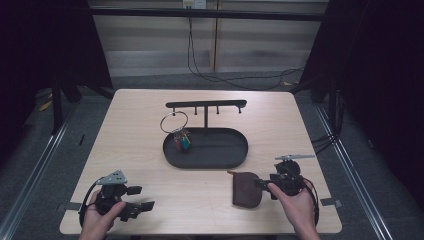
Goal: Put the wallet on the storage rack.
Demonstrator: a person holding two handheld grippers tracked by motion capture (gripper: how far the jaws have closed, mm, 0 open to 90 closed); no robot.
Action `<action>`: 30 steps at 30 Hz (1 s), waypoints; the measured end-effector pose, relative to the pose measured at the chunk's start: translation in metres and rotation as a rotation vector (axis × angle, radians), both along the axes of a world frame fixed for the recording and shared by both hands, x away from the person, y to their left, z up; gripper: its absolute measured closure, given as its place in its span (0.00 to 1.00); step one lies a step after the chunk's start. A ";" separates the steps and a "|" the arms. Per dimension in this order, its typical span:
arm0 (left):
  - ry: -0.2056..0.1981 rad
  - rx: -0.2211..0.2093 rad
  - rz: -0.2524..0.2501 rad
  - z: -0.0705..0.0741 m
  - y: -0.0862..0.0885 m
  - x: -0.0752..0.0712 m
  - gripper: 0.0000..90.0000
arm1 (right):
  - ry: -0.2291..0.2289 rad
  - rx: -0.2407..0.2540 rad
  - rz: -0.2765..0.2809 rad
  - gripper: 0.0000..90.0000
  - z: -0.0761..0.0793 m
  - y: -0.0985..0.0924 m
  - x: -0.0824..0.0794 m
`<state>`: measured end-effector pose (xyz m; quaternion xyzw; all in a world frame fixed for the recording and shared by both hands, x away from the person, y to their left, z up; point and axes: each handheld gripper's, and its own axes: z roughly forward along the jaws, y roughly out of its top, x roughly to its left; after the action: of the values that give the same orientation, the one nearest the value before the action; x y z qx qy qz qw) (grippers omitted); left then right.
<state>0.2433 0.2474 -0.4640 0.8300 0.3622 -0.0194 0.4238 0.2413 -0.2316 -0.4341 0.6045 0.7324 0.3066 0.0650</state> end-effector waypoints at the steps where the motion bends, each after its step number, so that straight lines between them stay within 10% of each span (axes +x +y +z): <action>1: -0.003 0.001 0.000 0.001 0.000 0.000 0.21 | 0.026 0.002 0.009 0.33 0.000 0.000 0.003; 15: -0.016 0.014 0.000 0.002 0.001 -0.002 0.21 | 0.299 -0.073 0.067 0.25 -0.008 0.014 0.033; 30: -0.014 -0.005 0.001 0.003 0.003 -0.001 0.21 | 0.426 -0.105 0.081 0.22 -0.021 0.029 0.054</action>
<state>0.2424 0.2506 -0.4614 0.8288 0.3597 -0.0145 0.4285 0.2957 -0.2026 -0.4552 0.6216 0.7681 0.1360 -0.0721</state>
